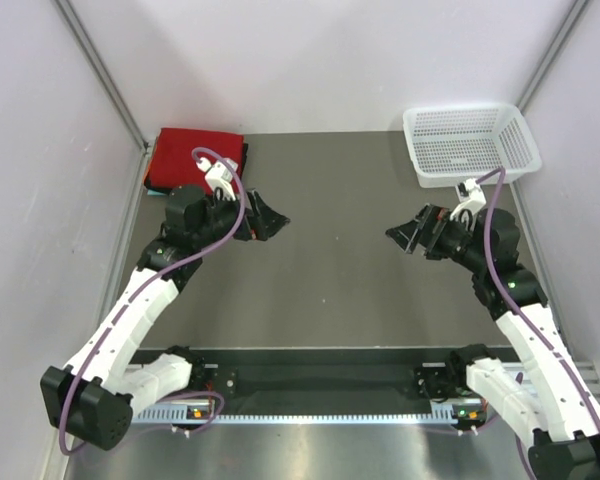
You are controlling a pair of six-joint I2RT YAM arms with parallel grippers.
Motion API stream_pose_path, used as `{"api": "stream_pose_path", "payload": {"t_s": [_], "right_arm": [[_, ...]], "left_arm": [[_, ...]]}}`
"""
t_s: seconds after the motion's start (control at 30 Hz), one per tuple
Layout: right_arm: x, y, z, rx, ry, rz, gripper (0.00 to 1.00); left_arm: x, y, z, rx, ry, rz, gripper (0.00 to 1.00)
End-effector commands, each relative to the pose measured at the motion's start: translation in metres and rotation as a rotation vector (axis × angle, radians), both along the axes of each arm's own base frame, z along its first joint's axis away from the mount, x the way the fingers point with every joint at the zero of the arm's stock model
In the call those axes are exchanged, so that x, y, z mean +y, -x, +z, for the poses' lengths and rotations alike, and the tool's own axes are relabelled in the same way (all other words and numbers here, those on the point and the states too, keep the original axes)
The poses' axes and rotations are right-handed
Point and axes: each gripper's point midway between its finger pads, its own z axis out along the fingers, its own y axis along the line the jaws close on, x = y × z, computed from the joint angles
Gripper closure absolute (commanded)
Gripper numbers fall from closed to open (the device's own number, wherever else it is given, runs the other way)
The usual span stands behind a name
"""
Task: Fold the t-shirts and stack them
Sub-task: Neatly place the folded tshirt to the corner, then reset both grippers
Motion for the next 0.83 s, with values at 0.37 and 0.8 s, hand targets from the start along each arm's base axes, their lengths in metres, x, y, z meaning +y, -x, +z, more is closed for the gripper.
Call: {"api": "stream_pose_path", "payload": {"t_s": [0.37, 0.8], "right_arm": [[0.000, -0.022, 0.037, -0.137, -0.029, -0.039, 0.00], [-0.004, -0.026, 0.038, -0.155, -0.011, -0.059, 0.00]], "left_arm": [[0.003, -0.005, 0.018, -0.085, 0.011, 0.019, 0.01], [0.002, -0.005, 0.028, -0.111, 0.037, 0.020, 0.01]]}}
